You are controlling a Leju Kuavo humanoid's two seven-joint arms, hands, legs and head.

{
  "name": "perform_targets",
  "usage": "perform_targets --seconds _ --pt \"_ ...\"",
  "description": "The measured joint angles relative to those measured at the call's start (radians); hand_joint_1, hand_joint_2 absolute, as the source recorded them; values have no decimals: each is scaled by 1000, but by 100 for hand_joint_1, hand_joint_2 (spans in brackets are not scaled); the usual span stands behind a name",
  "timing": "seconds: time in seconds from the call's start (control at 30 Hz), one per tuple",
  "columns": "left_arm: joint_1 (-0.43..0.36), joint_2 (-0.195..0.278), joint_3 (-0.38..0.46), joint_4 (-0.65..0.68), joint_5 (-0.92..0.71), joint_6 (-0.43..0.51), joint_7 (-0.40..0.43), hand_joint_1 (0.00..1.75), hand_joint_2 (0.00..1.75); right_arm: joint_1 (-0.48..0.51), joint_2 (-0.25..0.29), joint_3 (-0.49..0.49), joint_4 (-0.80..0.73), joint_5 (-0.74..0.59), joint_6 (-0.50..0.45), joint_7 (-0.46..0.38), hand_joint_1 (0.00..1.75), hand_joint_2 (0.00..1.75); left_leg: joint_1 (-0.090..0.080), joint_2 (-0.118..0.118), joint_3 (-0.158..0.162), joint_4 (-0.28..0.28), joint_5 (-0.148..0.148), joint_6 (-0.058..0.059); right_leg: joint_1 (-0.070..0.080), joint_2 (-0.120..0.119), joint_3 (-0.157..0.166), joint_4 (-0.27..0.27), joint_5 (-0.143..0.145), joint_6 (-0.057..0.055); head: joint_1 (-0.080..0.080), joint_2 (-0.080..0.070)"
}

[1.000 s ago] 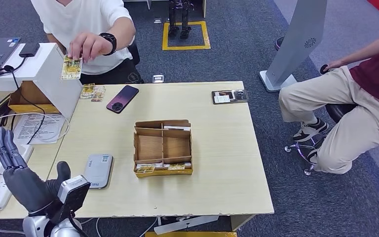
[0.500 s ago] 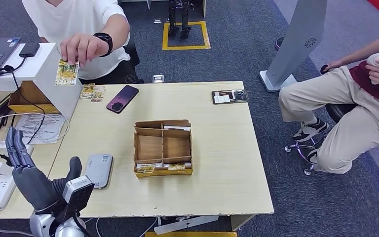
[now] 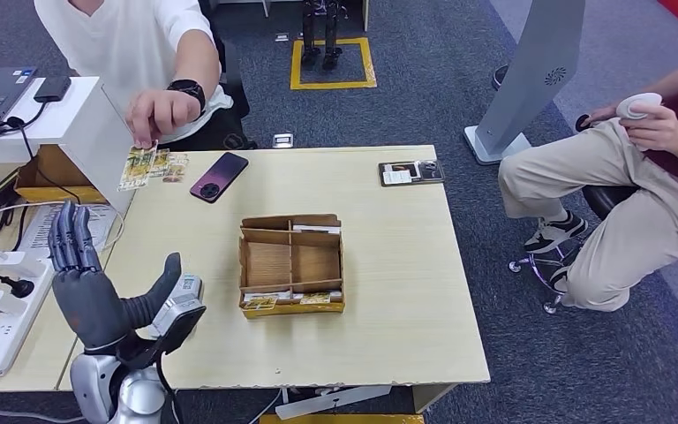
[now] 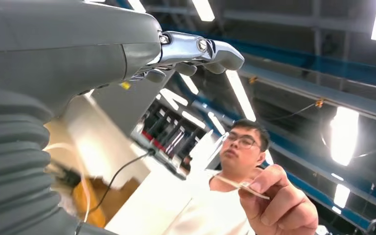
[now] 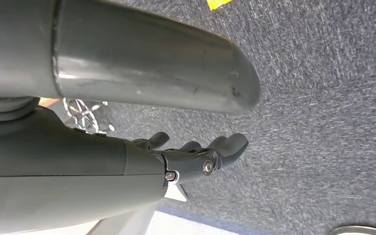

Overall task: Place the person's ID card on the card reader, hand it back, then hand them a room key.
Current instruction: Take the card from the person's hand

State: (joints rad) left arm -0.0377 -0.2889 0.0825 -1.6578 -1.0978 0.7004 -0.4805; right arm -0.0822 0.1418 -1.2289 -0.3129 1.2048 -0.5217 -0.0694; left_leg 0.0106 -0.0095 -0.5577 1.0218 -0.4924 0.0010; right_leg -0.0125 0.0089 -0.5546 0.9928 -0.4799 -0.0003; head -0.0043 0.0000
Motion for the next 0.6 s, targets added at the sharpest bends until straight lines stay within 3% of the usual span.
perform_targets --seconds 0.27,0.6 --pt "-134 -5 67 84 -180 0 69 0 175 -4 -15 23 17 18 10 6 0 0 0 0 0 0 1 0 0 0 0 0 0 0 0 0" --pt "-236 -14 93 170 -379 0 257 0 175 -13 -24 47 30 31 18 15 0 0 0 0 0 0 1 0 0 0 0 0 0 0 0 0"
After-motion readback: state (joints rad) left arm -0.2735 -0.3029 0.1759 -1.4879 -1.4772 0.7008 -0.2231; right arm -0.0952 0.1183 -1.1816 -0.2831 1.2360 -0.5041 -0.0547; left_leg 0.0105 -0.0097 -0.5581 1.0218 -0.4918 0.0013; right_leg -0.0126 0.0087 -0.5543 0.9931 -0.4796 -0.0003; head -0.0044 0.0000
